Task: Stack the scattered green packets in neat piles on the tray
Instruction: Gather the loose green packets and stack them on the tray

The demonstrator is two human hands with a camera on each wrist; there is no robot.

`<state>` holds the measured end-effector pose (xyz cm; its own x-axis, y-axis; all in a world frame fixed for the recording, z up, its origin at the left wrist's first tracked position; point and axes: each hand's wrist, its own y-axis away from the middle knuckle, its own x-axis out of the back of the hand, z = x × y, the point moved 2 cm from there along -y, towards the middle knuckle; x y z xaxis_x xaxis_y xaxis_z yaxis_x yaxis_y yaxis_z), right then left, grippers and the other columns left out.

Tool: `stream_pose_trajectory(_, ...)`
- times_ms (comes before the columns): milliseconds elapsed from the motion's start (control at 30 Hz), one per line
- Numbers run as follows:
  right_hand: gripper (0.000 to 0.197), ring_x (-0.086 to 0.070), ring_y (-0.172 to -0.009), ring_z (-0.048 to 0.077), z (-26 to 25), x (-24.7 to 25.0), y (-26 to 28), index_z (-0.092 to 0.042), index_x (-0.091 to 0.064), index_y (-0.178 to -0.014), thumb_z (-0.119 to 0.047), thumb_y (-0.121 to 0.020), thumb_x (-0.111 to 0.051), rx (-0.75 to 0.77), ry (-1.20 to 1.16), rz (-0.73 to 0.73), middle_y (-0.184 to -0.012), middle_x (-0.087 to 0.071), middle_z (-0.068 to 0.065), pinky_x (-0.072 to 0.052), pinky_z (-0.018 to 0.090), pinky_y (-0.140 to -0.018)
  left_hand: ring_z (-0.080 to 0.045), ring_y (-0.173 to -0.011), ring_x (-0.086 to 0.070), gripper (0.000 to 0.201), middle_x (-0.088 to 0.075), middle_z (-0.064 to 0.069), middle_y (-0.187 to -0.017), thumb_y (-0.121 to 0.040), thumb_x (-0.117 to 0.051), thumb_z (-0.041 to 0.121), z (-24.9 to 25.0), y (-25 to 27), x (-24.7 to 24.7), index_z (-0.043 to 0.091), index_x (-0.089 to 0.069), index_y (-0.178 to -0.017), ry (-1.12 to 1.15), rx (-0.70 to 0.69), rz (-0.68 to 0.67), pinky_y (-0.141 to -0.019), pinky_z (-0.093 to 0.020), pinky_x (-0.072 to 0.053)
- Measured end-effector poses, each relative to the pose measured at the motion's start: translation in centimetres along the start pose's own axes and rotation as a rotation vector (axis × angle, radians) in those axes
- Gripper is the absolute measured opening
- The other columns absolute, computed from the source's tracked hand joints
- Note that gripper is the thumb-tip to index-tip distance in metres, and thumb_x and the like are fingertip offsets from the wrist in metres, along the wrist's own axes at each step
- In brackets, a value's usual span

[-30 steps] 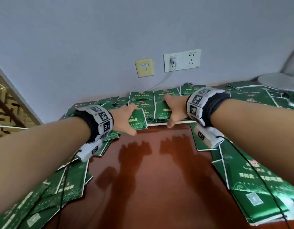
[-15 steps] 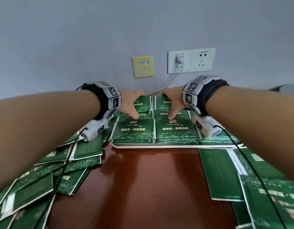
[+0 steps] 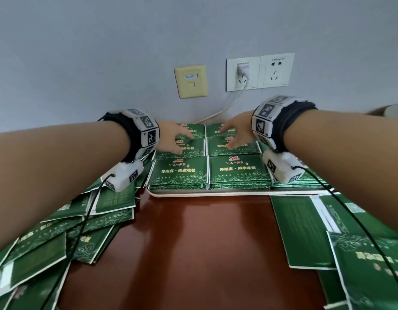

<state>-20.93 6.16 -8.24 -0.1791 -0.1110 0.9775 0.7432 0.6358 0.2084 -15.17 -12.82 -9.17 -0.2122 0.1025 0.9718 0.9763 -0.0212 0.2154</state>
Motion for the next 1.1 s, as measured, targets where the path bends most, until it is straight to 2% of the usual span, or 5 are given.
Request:
stream_pose_trajectory(133,0.056,-0.052,-0.121,0.021,0.1,-0.3,-0.7,-0.025,-0.041,-0.143,-0.036,-0.092,-0.059,0.011,0.052,-0.001,-0.142,-0.048,0.002,-0.038,0.028,-0.098,-0.021,-0.130,-0.044,0.054,-0.044,-0.003,-0.146,-0.091,-0.061,0.028,0.1,0.0,0.0,0.030,-0.042,-0.141,-0.006,0.000,-0.001,-0.102,-0.028,-0.033)
stream_pose_trajectory(300,0.054,-0.058,-0.112,0.020,-0.2,0.2,0.0,-0.025,-0.038,-0.144,-0.031,-0.094,-0.056,0.021,0.106,0.003,-0.134,-0.054,0.004,-0.041,0.025,-0.088,-0.020,-0.134,-0.040,0.054,-0.040,-0.002,-0.149,-0.091,-0.060,0.024,0.1,0.9,0.3,0.028,-0.041,-0.142,0.016,0.016,0.011,-0.105,-0.027,-0.031)
stream_pose_trajectory(600,0.057,-0.042,-0.132,0.021,-5.5,1.6,4.2,-0.021,-0.031,-0.148,-0.028,-0.097,-0.053,0.147,0.207,0.026,-0.149,-0.038,0.001,-0.032,0.032,-0.108,-0.022,-0.126,-0.046,0.057,-0.046,-0.004,-0.143,-0.091,-0.060,0.023,-0.2,8.4,1.1,0.025,-0.039,-0.144,-0.018,0.080,0.009,-0.100,-0.026,-0.033)
stream_pose_trajectory(933,0.057,-0.051,-0.122,0.023,-17.3,-1.7,9.2,-0.026,-0.041,-0.143,-0.033,-0.090,-0.060,0.329,0.207,0.067,-0.138,-0.051,0.001,-0.039,0.028,-0.100,-0.020,-0.116,-0.055,0.054,-0.051,-0.002,-0.139,-0.092,-0.061,0.024,-2.9,23.3,-2.5,0.027,-0.042,-0.143,-0.030,0.306,-0.127,-0.094,-0.025,-0.040)
stream_pose_trajectory(1100,0.054,-0.059,-0.108,0.019,-22.1,-3.6,11.5,-0.020,-0.046,-0.140,-0.027,-0.089,-0.064,0.400,0.073,-0.033,-0.127,-0.058,0.002,-0.042,0.021,-0.083,-0.022,-0.119,-0.053,0.054,-0.055,-0.002,-0.132,-0.088,-0.067,0.030,-3.9,27.8,-5.0,0.018,-0.050,-0.137,-0.016,0.383,-0.211,-0.097,-0.028,-0.039)
